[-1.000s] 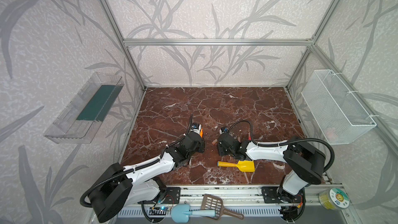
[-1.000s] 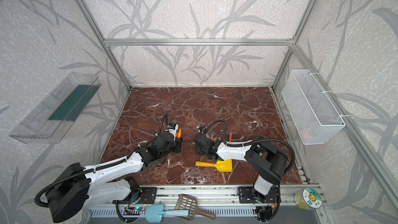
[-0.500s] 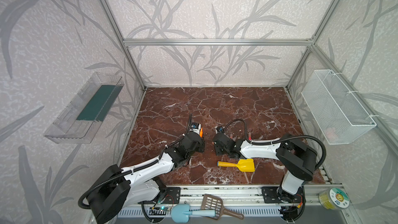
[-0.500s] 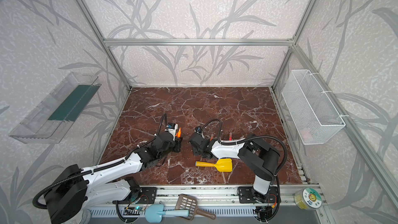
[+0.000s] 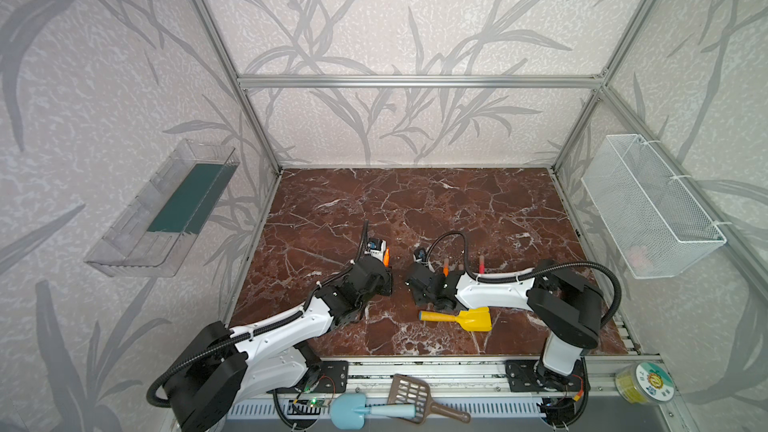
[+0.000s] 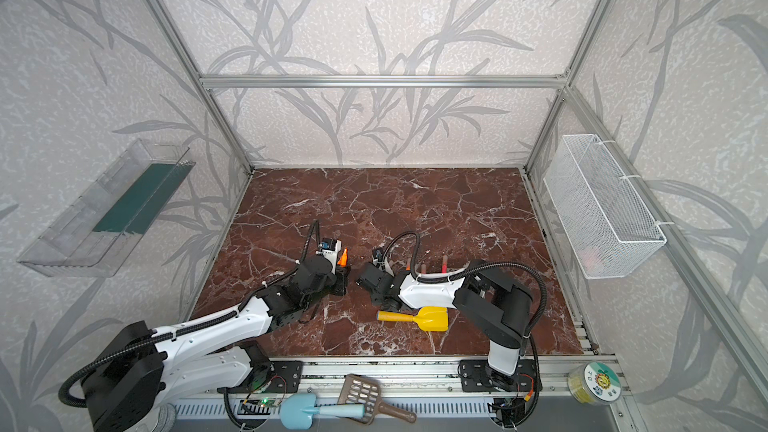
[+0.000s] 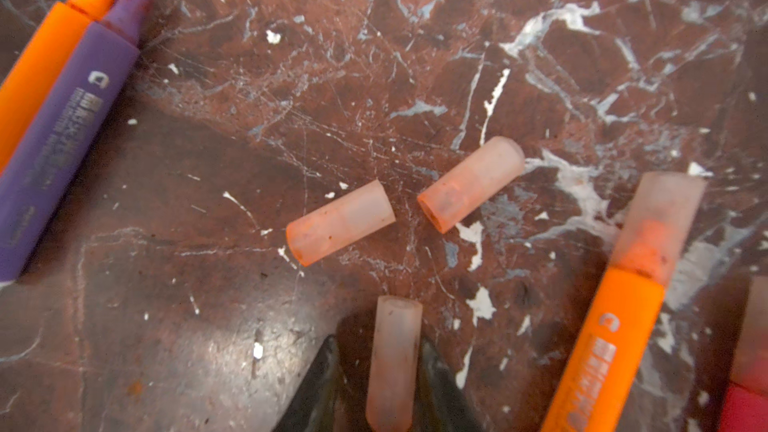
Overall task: Insert the pens into the pen caps
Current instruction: 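Lower the right gripper onto a pink cap and grasp it, then carry the pink cap with the right gripper toward the orange marker tip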
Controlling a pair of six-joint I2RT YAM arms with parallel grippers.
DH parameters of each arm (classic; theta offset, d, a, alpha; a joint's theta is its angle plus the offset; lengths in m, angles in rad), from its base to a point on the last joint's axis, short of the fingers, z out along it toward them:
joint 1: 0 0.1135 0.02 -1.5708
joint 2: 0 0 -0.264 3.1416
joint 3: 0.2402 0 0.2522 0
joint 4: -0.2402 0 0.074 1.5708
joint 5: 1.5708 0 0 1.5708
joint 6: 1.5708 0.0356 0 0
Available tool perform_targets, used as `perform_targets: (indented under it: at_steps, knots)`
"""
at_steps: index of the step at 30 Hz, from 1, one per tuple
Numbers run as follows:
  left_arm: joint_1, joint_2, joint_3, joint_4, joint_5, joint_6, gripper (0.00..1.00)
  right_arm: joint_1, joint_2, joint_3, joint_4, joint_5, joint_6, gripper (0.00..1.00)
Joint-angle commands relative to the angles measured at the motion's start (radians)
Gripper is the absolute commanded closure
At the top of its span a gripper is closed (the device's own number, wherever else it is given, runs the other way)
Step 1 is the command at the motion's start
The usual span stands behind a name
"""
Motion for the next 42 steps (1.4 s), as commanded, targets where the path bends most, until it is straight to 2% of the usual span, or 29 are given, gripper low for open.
perform_targets:
  at_steps: [1, 9, 13, 22, 31, 37, 42]
  knots:
    - [0.006, -0.025, -0.006, -0.001, -0.012, -0.012, 1.00, 0.005, 0.042, 0.011, -0.097, 0.037, 0.022, 0.69]
    - [0.006, -0.034, 0.000, -0.015, -0.006, -0.011, 1.00, 0.005, 0.061, 0.016, -0.100, 0.047, 0.036, 0.69]
    - [0.006, -0.042, -0.009, -0.002, 0.009, -0.009, 1.00, 0.005, 0.049, -0.001, -0.083, 0.055, 0.039, 0.74]
    - [0.005, -0.056, -0.022, 0.054, 0.138, 0.038, 1.00, -0.002, -0.041, -0.036, -0.068, 0.071, 0.044, 0.84]
    - [-0.032, -0.048, -0.017, 0.118, 0.253, 0.056, 1.00, -0.015, -0.354, -0.153, -0.027, 0.095, 0.053, 0.89]
    - [-0.140, -0.018, 0.011, 0.143, 0.177, 0.075, 1.00, -0.031, -0.619, -0.293, 0.107, 0.128, 0.056, 0.91]
    - [-0.212, 0.019, 0.015, 0.234, 0.189, 0.068, 1.00, -0.104, -0.776, -0.375, 0.222, 0.040, 0.087, 0.98]
